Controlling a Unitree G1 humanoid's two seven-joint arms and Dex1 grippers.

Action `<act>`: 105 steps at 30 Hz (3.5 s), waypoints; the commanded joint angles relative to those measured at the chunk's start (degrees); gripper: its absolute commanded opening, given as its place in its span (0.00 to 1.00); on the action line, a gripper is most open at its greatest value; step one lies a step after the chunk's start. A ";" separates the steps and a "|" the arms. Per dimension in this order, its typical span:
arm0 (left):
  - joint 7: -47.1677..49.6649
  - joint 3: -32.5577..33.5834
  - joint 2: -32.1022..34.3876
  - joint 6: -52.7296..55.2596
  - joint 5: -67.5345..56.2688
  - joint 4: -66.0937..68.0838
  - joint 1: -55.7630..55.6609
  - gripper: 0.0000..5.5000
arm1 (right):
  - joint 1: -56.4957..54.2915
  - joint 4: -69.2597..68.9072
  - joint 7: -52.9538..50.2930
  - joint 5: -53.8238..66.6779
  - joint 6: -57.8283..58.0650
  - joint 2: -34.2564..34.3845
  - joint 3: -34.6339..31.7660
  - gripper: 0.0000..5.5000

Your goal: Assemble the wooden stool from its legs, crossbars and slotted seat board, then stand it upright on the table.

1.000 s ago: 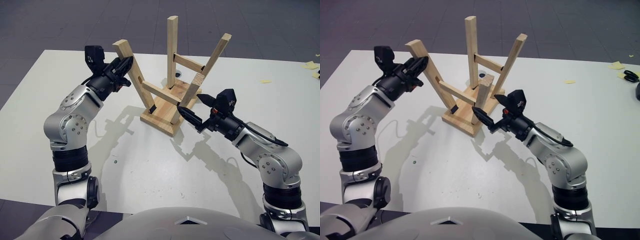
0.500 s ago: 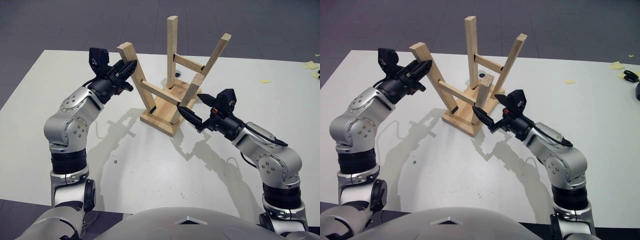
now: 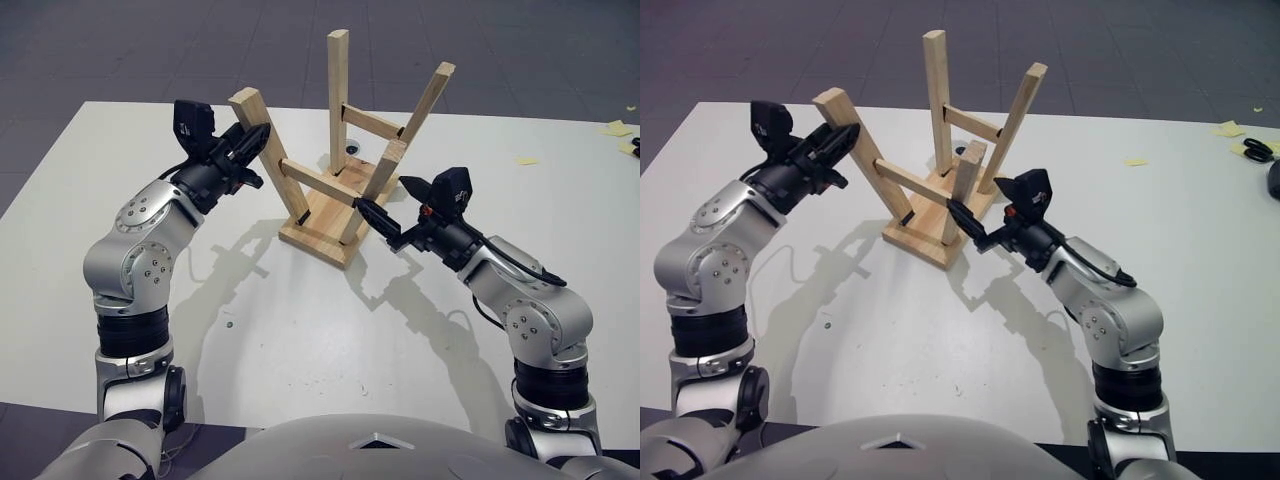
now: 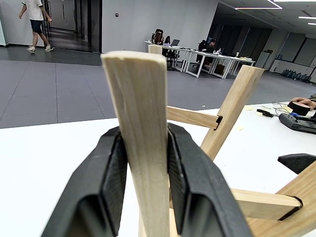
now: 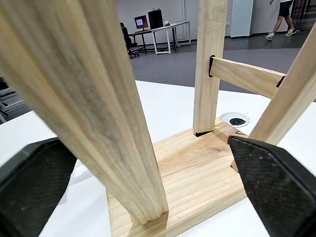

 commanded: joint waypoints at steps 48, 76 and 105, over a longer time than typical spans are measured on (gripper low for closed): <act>-16.02 -14.88 -1.06 -6.52 6.00 3.83 -3.46 0.19 | -24.37 22.55 25.34 10.94 1.86 -5.44 -2.99 0.98; -16.70 -21.32 3.63 -6.16 11.00 -3.69 0.77 0.19 | -12.30 26.88 20.61 -7.09 -10.99 -8.59 5.47 0.98; -10.47 -30.06 7.92 -10.11 16.68 -2.88 9.84 0.21 | -17.81 10.13 -4.40 10.36 -1.78 2.45 -13.46 0.98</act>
